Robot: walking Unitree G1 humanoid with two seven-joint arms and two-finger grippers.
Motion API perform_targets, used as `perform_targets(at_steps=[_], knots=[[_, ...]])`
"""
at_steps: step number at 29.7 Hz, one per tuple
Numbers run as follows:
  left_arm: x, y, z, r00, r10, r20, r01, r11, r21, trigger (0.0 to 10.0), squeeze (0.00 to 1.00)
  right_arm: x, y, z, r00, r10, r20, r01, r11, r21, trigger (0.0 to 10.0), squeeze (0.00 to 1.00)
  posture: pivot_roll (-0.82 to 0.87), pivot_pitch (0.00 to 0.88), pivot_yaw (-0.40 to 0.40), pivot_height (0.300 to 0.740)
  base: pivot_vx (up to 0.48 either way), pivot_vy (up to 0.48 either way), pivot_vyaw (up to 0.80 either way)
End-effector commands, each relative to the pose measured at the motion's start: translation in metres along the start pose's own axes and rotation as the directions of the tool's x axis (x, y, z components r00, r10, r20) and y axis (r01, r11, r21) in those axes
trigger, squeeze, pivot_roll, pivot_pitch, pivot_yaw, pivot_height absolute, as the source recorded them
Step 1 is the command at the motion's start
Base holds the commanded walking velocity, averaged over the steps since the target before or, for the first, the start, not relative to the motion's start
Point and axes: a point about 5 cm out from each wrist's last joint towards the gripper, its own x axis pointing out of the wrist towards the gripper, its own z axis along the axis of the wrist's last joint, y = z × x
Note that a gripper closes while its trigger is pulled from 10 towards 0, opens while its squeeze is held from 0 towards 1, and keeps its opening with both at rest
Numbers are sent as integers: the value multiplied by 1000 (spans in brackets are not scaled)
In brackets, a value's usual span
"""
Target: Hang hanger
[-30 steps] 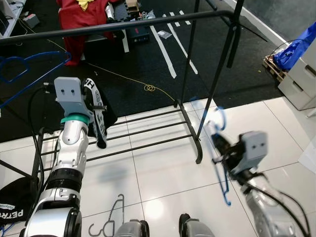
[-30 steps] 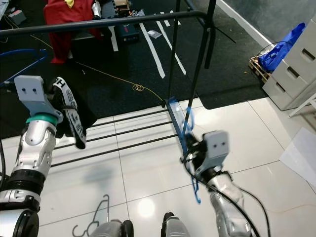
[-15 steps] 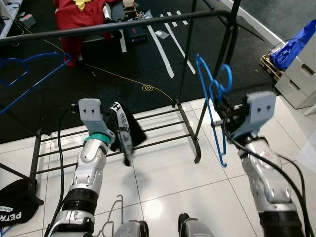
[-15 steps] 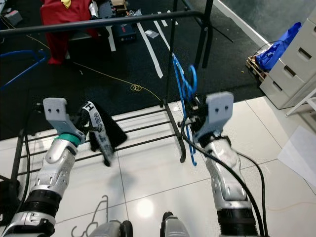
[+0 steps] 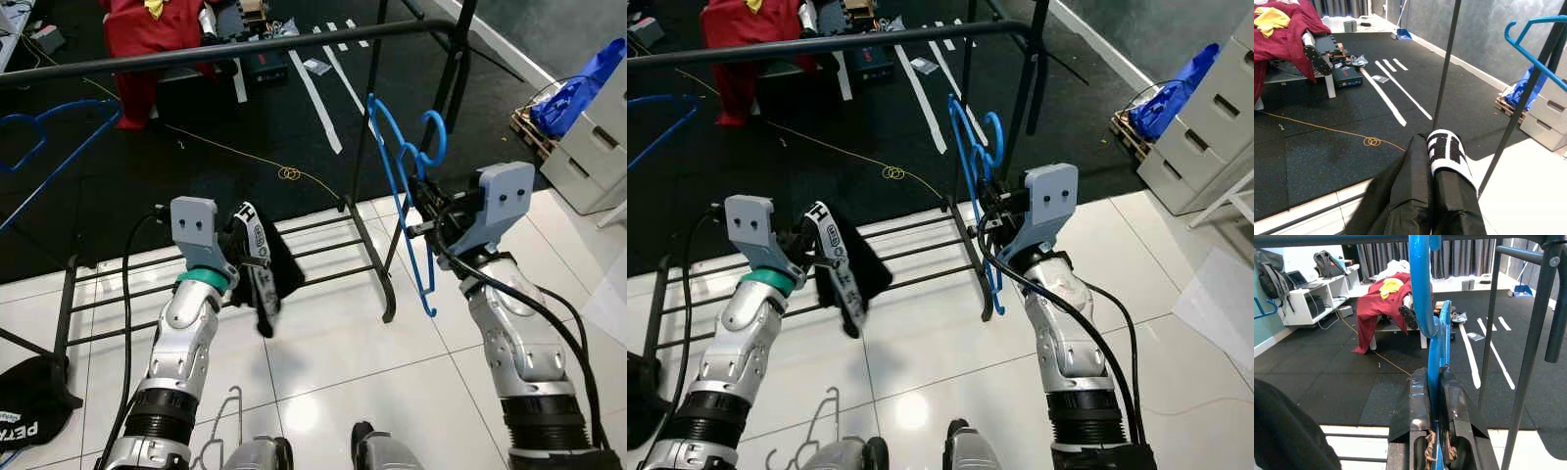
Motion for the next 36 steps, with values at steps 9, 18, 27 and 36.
perform_targets(at_steps=[9, 18, 27, 36], knots=[[-5, -8, -3, 999, -36, -18, 37, 999, 8, 10000, 0, -7, 6, -14, 998, 14, -54, -13, 1000, 6, 10000, 0, -7, 118, 76, 740, 271, 0, 222], [-7, -8, -2, 999, -38, -25, 38, 999, 6, 10000, 0, -8, 7, -15, 999, 18, -45, -17, 999, 33, 10000, 0, -7, 118, 76, 740, 351, 0, 543], [-7, -9, -1, 999, -42, -26, 43, 999, 8, 10000, 0, -10, 9, -16, 998, 32, -50, -31, 999, 27, 10000, 0, -6, 121, 80, 740, 354, 0, 0], [-9, -12, -3, 998, -51, -38, 51, 999, 2, 10000, 0, -12, 9, -18, 997, 45, -60, -43, 999, 31, 10000, 0, -9, 124, 83, 740, 191, 0, 0]])
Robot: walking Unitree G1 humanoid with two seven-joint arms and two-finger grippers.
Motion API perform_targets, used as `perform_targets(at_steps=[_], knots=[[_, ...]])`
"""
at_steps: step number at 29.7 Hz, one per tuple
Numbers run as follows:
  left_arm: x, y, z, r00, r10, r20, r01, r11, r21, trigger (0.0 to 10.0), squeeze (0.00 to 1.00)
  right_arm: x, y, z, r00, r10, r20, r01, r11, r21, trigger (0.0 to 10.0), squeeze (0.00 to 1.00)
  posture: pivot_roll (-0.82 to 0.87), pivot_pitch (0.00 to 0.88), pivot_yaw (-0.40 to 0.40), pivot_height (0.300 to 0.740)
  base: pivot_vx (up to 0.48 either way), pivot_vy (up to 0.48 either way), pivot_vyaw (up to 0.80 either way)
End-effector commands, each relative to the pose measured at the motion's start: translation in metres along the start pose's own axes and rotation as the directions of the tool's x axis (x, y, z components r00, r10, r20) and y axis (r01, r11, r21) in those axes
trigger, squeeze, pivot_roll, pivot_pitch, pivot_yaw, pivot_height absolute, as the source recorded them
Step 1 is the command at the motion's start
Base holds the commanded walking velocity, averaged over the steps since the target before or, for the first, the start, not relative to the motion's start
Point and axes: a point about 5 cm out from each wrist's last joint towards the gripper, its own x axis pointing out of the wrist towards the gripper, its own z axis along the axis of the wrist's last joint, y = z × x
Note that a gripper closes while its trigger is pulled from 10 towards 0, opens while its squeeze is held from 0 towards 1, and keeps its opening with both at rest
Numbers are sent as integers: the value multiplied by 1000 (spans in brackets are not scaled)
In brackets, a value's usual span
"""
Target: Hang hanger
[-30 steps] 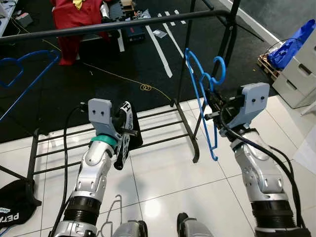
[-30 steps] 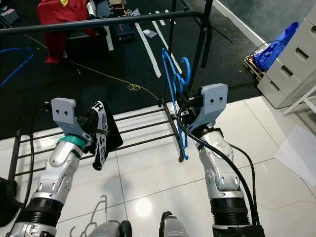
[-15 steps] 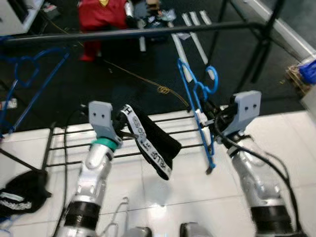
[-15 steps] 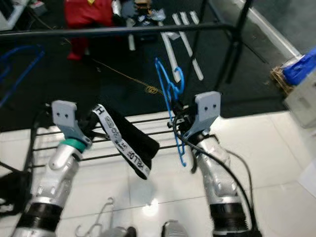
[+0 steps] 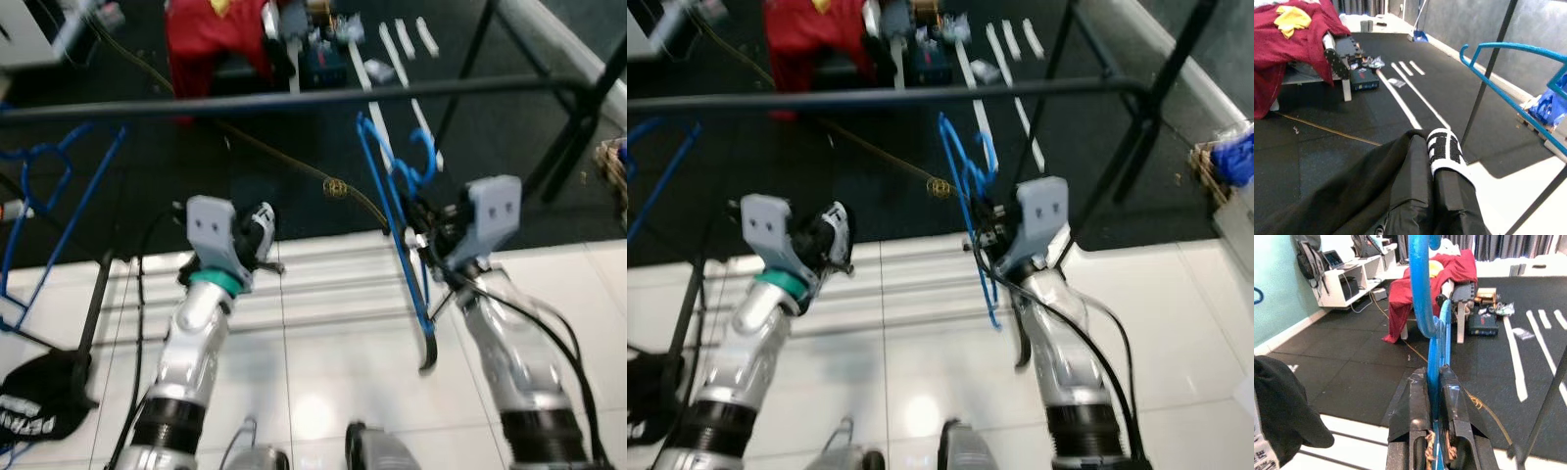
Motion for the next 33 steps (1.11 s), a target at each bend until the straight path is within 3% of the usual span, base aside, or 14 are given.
perform_targets(at_steps=[1, 21, 26, 33], knots=[[-7, 7, -7, 999, 23, -35, -23, 1000, 11, 10000, 0, -2, 7, -5, 1000, 20, -10, -20, 1000, 24, 10000, 0, -9, 124, 83, 740, 0, 0, 0], [-7, 5, -7, 999, 19, -42, -19, 1000, 20, 10000, 0, -1, 5, 11, 994, -20, 111, 15, 999, 50, 10000, 0, -12, 111, 91, 740, 0, 0, 0], [-6, 6, -6, 999, 21, -39, -20, 999, 25, 10000, 0, 1, -2, 23, 986, -55, 160, 47, 997, 58, 10000, 0, -14, 105, 96, 740, 0, 0, 0], [-4, 11, -3, 999, 16, -29, -14, 999, 49, 10000, 0, 11, -18, 32, 994, -16, 110, 13, 1000, 27, 10000, 0, -11, 101, 98, 740, 0, 0, 0]])
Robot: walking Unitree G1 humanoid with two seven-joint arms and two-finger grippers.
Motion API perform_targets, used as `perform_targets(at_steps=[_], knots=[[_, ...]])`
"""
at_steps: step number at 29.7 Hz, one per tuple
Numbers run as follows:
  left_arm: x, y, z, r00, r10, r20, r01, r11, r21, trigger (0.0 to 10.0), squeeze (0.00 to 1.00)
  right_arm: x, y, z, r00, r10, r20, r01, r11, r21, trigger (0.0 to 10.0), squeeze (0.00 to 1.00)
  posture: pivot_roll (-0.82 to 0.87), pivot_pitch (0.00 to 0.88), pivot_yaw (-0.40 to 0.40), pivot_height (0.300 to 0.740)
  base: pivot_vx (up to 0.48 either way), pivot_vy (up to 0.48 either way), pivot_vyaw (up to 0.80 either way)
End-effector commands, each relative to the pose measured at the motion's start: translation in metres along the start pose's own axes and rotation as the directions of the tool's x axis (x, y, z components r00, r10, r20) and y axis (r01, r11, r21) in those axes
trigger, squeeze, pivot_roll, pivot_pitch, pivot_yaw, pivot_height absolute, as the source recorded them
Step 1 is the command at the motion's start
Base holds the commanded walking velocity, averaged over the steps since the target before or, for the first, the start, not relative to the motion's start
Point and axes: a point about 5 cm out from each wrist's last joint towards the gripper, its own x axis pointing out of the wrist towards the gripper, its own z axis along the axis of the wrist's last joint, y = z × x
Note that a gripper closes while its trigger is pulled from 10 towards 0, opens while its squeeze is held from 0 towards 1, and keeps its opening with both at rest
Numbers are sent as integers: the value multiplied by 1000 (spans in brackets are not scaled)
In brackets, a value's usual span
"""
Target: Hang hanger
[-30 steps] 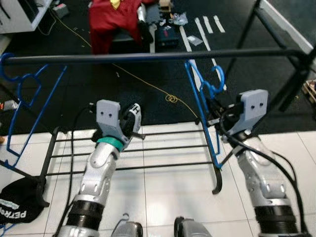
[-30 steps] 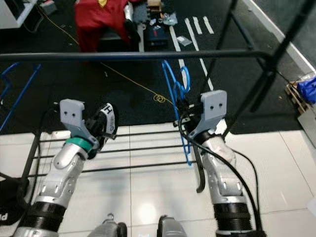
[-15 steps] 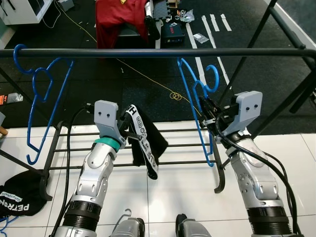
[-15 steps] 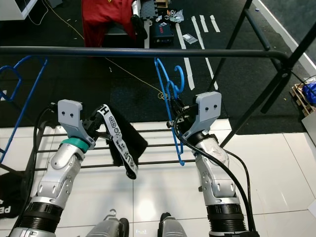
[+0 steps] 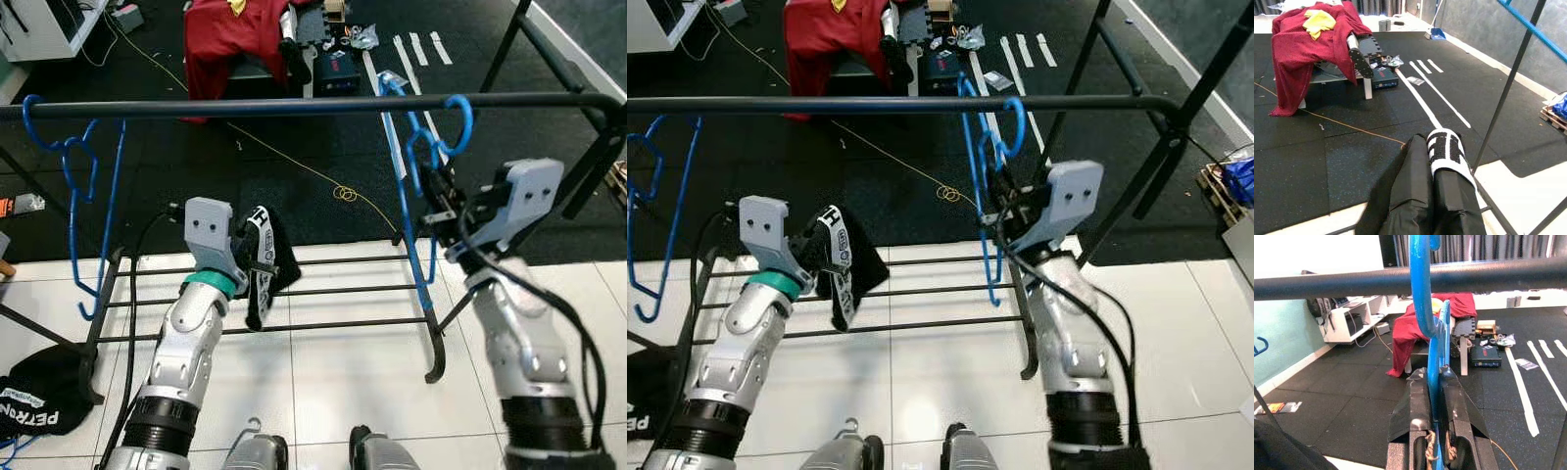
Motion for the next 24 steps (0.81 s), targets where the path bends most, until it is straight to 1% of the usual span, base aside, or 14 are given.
perform_targets(at_steps=[1, 4, 6, 7, 8, 10, 11, 15, 18, 19, 24], knots=[[-2, 3, -2, 1000, 4, -10, -4, 1000, 6, 10000, 0, 0, -3, -3, 1000, 13, -29, -13, 1000, 11, 10000, 0, -11, 101, 98, 740, 0, 0, 0], [-2, 4, -2, 1000, 5, -12, -5, 1000, 7, 10000, 0, 5, -6, -3, 998, 28, -50, -27, 1000, 6, 10000, 0, -10, 102, 99, 740, 0, 0, 0], [-2, 4, -2, 1000, 5, -12, -5, 1000, 7, 10000, 0, 5, -6, -3, 998, 28, -50, -27, 1000, 6, 10000, 0, -10, 102, 99, 740, 0, 0, 0], [-3, 4, -3, 1000, 3, -14, -3, 1000, 8, 10000, 0, 8, -9, -4, 997, 33, -63, -32, 999, 22, 10000, 0, -10, 101, 100, 740, 0, 0, 0], [-3, 4, -3, 1000, 3, -14, -3, 1000, 8, 10000, 0, 8, -9, -4, 997, 33, -63, -32, 999, 22, 10000, 0, -10, 101, 100, 740, 0, 0, 0], [-3, 5, -3, 1000, 1, -17, -1, 1000, 10, 10000, 0, 18, -14, -6, 993, 54, -108, -47, 996, 70, 10000, 0, -4, 107, 100, 740, 0, 0, 0], [-3, 6, -2, 1000, 1, -18, -1, 1000, 11, 10000, 0, 23, -17, -7, 990, 61, -129, -51, 995, 81, 10000, 0, -2, 109, 98, 740, 0, 0, 0], [-3, 6, -2, 1000, 2, -18, -2, 1000, 12, 10000, 0, 26, -19, -7, 988, 64, -142, -53, 995, 84, 10000, 0, -1, 109, 97, 740, 0, 0, 0], [-3, 8, -2, 1000, 5, -20, -5, 1000, 14, 10000, 0, 33, -22, -5, 986, 68, -150, -56, 995, 83, 10000, 0, 1, 112, 95, 740, 0, 0, 0], [-3, 8, -2, 1000, 5, -20, -5, 1000, 14, 10000, 0, 33, -22, -5, 986, 68, -150, -56, 995, 83, 10000, 0, 1, 112, 95, 740, 0, 0, 0], [-3, 9, -3, 1000, 5, -24, -5, 1000, 18, 10000, 0, 39, -26, -4, 980, 85, -182, -65, 992, 110, 10000, 0, 3, 115, 92, 740, 0, 0, 0]])
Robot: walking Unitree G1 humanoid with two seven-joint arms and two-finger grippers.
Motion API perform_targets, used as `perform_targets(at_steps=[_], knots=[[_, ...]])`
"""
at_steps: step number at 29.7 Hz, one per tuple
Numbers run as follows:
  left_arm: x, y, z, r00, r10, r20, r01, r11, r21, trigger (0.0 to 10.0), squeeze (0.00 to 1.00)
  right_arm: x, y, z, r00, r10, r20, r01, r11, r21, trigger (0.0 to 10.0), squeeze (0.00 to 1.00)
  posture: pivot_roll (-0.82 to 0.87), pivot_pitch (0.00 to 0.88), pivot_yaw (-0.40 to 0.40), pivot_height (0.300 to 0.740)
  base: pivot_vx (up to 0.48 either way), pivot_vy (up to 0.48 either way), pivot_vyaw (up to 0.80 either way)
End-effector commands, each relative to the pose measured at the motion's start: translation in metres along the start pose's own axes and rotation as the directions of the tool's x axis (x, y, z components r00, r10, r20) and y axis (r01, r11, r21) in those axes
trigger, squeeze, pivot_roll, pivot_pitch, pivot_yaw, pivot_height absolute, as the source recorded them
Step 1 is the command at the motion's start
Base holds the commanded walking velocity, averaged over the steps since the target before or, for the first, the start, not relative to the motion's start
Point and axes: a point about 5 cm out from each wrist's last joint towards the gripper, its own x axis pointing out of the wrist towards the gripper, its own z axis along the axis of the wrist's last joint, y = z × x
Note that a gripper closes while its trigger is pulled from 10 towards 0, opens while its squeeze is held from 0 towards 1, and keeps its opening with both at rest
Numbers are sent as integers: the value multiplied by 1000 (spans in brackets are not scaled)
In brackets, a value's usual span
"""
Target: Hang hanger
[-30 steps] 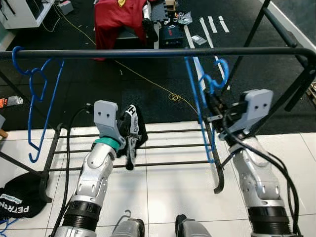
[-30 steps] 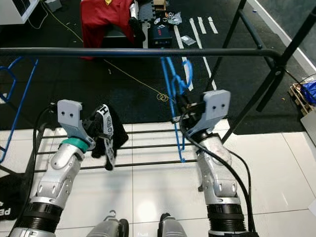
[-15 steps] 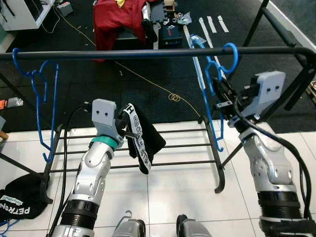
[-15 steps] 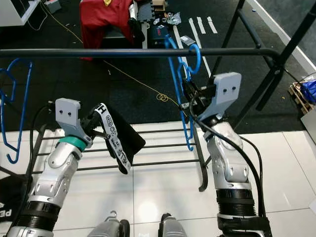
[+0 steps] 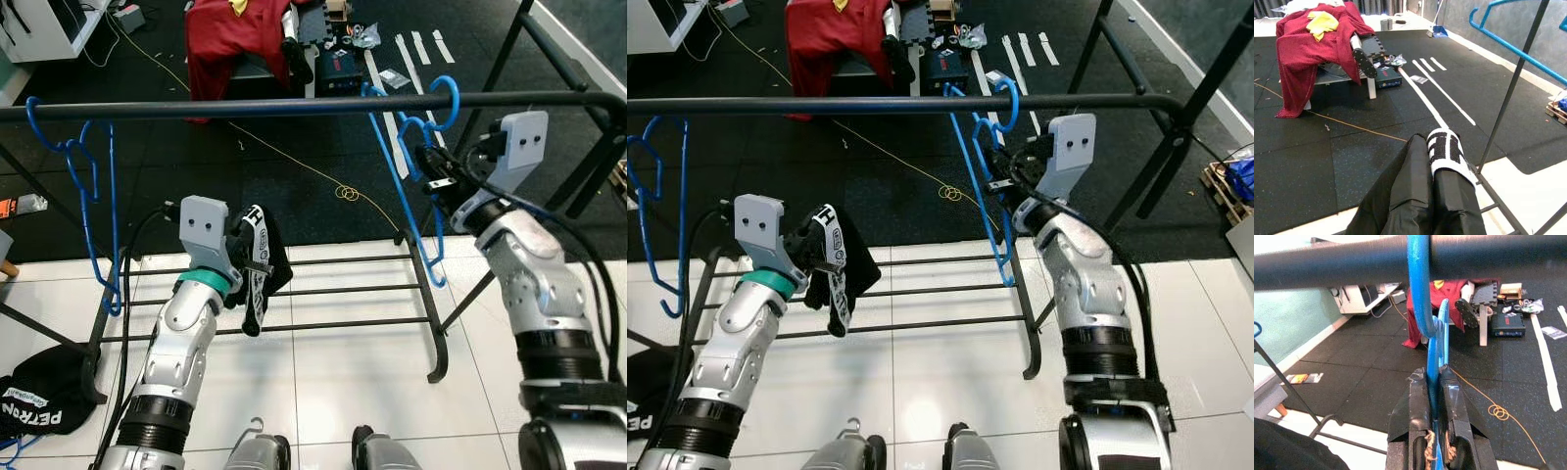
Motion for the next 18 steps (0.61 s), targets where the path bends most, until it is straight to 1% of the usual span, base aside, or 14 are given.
perform_targets(at_steps=[1, 3, 4, 5, 6, 10, 11, 13, 14, 15, 16, 17, 18], knots=[[-2, 1, -4, 1000, 1, -23, -1, 1000, -6, 10000, 0, 0, -2, -5, 999, 5, -33, -4, 999, 34, 10000, 0, 4, 117, 92, 740, 0, 0, 0], [-2, 1, -4, 1000, 1, -23, -1, 1000, -6, 10000, 0, 0, -2, -5, 999, 5, -33, -4, 999, 34, 10000, 0, 4, 117, 92, 740, 0, 0, 0], [-2, 2, -4, 1000, 0, -23, -1, 1000, -5, 10000, 0, 0, -2, -7, 999, 1, -39, 0, 999, 42, 10000, 698, 4, 118, 93, 740, 0, 0, 0], [-2, 2, -4, 1000, 0, -23, -1, 1000, -5, 10000, 0, 0, -2, -7, 999, 1, -39, 0, 999, 42, 10000, 698, 4, 118, 93, 740, 0, 0, 0], [-2, 2, -4, 1000, 0, -23, 0, 1000, -3, 10000, 0, -1, -2, -8, 999, 1, -40, 1, 999, 49, 10000, 1000, 5, 120, 94, 740, 0, 0, 0], [-2, 2, -4, 1000, -1, -24, 1, 1000, -2, 10000, 0, -3, -2, -8, 999, 4, -32, -3, 999, 34, 10000, 1000, 5, 121, 96, 740, 0, 0, 0], [-2, 2, -5, 1000, -4, -26, 4, 1000, 0, 10000, 0, -3, -1, -7, 1000, -3, -19, 4, 1000, 27, 10000, 776, 5, 121, 99, 740, 0, 0, 0], [-2, 2, -5, 1000, -4, -26, 4, 1000, 0, 10000, 0, -3, -1, -7, 1000, -3, -19, 4, 1000, 27, 10000, 776, 5, 121, 99, 740, 0, 0, 0], [-2, 1, -5, 1000, -7, -28, 7, 1000, 1, 10000, 0, -4, -2, -4, 1000, -9, 1, 8, 1000, 25, 10000, 0, 5, 122, 100, 740, 0, 0, 0], [-2, 1, -5, 1000, -8, -29, 8, 1000, 1, 10000, 0, -5, -1, 0, 999, -16, 32, 15, 999, 35, 10000, 0, 6, 124, 102, 740, 0, 0, 0], [-2, 1, -5, 1000, -8, -29, 8, 1000, 1, 10000, 0, -5, -1, 0, 999, -16, 32, 15, 999, 35, 10000, 0, 6, 124, 102, 740, 0, 0, 0], [-3, 1, -5, 1000, -8, -29, 8, 1000, 1, 10000, 0, -8, 1, 4, 997, -25, 69, 23, 999, 39, 10000, 0, 6, 125, 102, 740, 0, 0, 0], [-3, 1, -5, 1000, -8, -29, 8, 1000, 1, 10000, 0, -8, 1, 4, 997, -25, 69, 23, 999, 39, 10000, 0, 6, 125, 102, 740, 0, 0, 0]])
